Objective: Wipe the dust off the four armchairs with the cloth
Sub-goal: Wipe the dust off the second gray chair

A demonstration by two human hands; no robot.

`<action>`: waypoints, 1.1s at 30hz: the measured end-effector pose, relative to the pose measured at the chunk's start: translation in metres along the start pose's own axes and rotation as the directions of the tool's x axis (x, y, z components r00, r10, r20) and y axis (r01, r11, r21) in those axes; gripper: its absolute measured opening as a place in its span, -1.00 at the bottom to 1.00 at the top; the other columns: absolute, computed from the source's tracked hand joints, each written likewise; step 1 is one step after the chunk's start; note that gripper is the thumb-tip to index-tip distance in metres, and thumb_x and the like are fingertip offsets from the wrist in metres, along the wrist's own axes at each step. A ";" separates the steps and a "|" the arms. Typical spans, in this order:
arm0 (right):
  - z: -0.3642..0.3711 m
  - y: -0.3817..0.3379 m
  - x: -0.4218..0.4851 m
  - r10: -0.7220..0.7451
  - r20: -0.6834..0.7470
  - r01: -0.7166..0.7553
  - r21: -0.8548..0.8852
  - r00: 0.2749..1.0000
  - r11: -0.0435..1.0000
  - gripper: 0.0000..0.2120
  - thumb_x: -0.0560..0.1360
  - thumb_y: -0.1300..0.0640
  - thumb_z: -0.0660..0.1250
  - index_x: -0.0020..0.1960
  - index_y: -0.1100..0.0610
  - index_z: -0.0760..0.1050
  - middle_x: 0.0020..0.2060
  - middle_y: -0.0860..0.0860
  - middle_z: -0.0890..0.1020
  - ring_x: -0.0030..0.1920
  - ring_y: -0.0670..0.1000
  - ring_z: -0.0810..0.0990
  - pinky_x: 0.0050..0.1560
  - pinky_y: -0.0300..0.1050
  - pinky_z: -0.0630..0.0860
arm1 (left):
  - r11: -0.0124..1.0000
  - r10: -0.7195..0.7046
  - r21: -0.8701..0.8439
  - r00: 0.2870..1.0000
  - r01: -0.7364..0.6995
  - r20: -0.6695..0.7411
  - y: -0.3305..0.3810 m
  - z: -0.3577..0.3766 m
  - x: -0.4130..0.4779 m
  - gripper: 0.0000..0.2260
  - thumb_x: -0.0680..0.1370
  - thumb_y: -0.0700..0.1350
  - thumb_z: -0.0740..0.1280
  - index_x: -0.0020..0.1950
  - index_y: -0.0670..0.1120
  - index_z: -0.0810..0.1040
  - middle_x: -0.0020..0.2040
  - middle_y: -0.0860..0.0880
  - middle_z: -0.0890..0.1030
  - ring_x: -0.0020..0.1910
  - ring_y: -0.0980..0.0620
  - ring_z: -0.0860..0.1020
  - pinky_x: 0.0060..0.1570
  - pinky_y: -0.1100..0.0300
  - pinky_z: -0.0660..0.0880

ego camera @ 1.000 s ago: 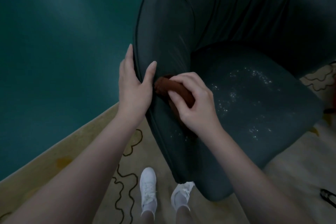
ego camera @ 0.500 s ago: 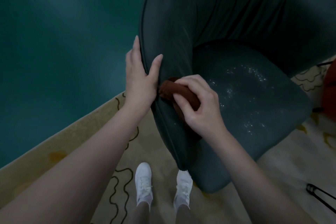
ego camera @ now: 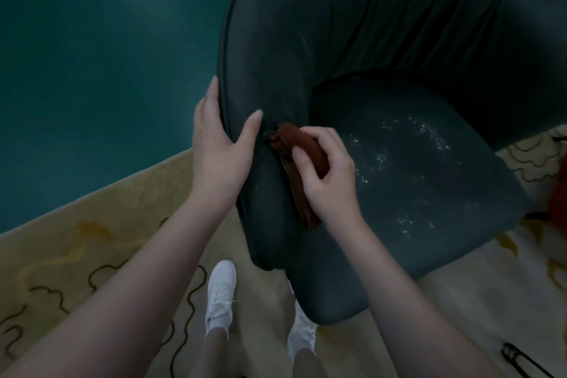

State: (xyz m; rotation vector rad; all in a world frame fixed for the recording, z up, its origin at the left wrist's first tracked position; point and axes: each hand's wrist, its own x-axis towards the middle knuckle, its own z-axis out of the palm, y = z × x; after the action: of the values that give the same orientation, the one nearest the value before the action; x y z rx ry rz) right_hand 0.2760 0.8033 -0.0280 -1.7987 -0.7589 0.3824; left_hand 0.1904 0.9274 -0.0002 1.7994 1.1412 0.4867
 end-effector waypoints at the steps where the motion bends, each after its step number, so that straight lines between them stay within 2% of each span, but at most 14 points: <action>1: -0.002 0.004 0.001 0.012 0.006 -0.012 0.020 1.000 1.000 -0.85 0.54 0.26 0.32 0.10 0.20 0.56 0.00 0.03 0.57 0.05 -0.13 0.54 0.09 -0.32 0.40 | 1.000 -0.011 -0.010 1.000 0.010 -0.016 0.000 0.002 -0.006 -0.38 0.61 0.03 0.32 0.60 -0.01 0.13 0.52 0.04 0.26 0.46 0.15 0.24 0.40 0.30 0.17; 3: -0.007 0.012 0.003 0.027 0.018 -0.028 0.047 0.999 0.998 -0.85 0.55 0.25 0.32 0.11 0.19 0.56 0.00 0.03 0.57 0.05 -0.14 0.53 0.09 -0.34 0.40 | 1.000 -0.019 -0.021 0.998 0.018 -0.059 -0.001 0.007 -0.011 -0.41 0.62 0.04 0.30 0.59 0.00 0.16 0.51 0.05 0.28 0.46 0.15 0.27 0.43 0.24 0.20; 6: -0.012 0.026 0.005 0.060 0.039 -0.063 0.081 0.997 0.995 -0.85 0.55 0.23 0.32 0.11 0.17 0.55 0.00 0.02 0.57 0.03 -0.16 0.53 0.07 -0.36 0.40 | 1.000 -0.019 -0.015 0.993 0.018 -0.118 -0.004 0.010 -0.012 -0.44 0.61 0.05 0.32 0.57 0.01 0.22 0.48 0.07 0.36 0.43 0.11 0.34 0.43 0.04 0.32; 8: -0.015 0.037 0.006 0.083 0.045 -0.087 0.107 0.996 0.990 -0.85 0.56 0.21 0.31 0.11 0.15 0.55 0.01 0.03 0.57 0.04 -0.14 0.53 0.06 -0.34 0.42 | 1.000 -0.012 -0.012 0.990 0.011 -0.141 -0.005 0.010 -0.011 -0.44 0.60 0.04 0.34 0.56 0.00 0.26 0.45 0.05 0.40 0.40 0.11 0.38 0.40 0.02 0.36; 12: -0.017 0.069 0.004 0.197 0.059 -0.203 0.151 0.979 0.967 -0.87 0.58 0.18 0.29 0.09 0.02 0.52 0.03 0.05 0.60 0.05 -0.06 0.57 0.09 -0.19 0.48 | 1.000 0.024 0.018 0.988 -0.021 -0.151 -0.008 0.011 -0.011 -0.46 0.59 0.04 0.34 0.54 0.00 0.29 0.43 0.04 0.43 0.37 0.10 0.42 0.38 0.02 0.40; 16: -0.003 0.100 -0.008 0.357 0.114 -0.374 0.224 0.927 0.900 -0.84 0.59 0.10 0.27 0.14 0.06 0.53 0.02 0.05 0.64 0.07 0.03 0.61 0.15 0.05 0.54 | 0.999 0.031 0.023 0.988 -0.028 -0.149 -0.007 0.010 -0.011 -0.47 0.60 0.02 0.34 0.54 0.01 0.28 0.43 0.06 0.43 0.36 0.13 0.43 0.37 0.05 0.41; 20: 0.009 0.110 -0.013 0.441 0.132 -0.459 0.316 0.888 0.830 -0.86 0.63 0.18 0.25 0.15 0.12 0.53 0.00 0.07 0.65 0.06 0.02 0.62 0.13 -0.08 0.54 | 0.999 0.037 0.014 0.988 -0.035 -0.150 -0.008 0.010 -0.012 -0.48 0.61 0.00 0.34 0.54 0.01 0.28 0.42 0.06 0.44 0.36 0.14 0.43 0.37 0.05 0.42; 23: 0.017 0.126 -0.011 0.500 0.152 -0.521 0.312 0.853 0.794 -0.88 0.63 0.20 0.26 0.11 0.11 0.55 -0.02 0.08 0.66 0.04 0.02 0.63 0.11 -0.08 0.55 | 0.999 0.047 0.003 0.988 -0.047 -0.149 -0.010 0.011 -0.011 -0.49 0.61 0.01 0.34 0.53 0.03 0.29 0.42 0.08 0.44 0.37 0.16 0.43 0.37 0.04 0.41; 26: 0.030 0.146 -0.016 0.566 0.199 -0.600 0.305 0.800 0.740 -0.90 0.63 0.17 0.27 0.10 0.12 0.54 -0.02 0.12 0.66 0.04 0.07 0.63 0.13 0.03 0.54 | 0.997 0.067 -0.014 0.986 -0.070 -0.153 -0.011 0.011 -0.011 -0.49 0.60 0.01 0.34 0.53 0.03 0.30 0.41 0.11 0.44 0.36 0.22 0.42 0.38 0.09 0.41; 30: 0.050 0.169 -0.030 0.704 0.226 -0.729 0.362 0.674 0.581 -0.93 0.63 0.12 0.28 0.07 0.03 0.53 0.01 0.14 0.66 0.09 0.16 0.63 0.18 0.13 0.56 | 0.991 0.118 -0.047 0.980 -0.127 -0.160 -0.014 0.013 -0.010 -0.53 0.61 -0.06 0.34 0.50 0.02 0.32 0.33 0.20 0.47 0.28 0.35 0.44 0.25 0.39 0.40; 33: 0.062 0.186 -0.043 0.747 0.228 -0.769 0.347 0.625 0.537 -0.90 0.61 0.07 0.31 0.11 0.01 0.56 0.02 0.10 0.68 0.09 0.14 0.64 0.19 0.23 0.54 | 0.985 0.136 -0.081 0.978 -0.150 -0.157 -0.017 0.013 -0.009 -0.55 0.61 -0.09 0.34 0.48 0.02 0.32 0.30 0.25 0.47 0.27 0.33 0.46 0.22 0.41 0.41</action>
State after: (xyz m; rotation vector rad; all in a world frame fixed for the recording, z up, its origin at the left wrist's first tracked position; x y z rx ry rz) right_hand 0.2649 0.7816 -0.2275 -1.6117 0.1582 1.0941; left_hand 0.1872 0.9156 -0.0201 1.7953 1.0761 0.7609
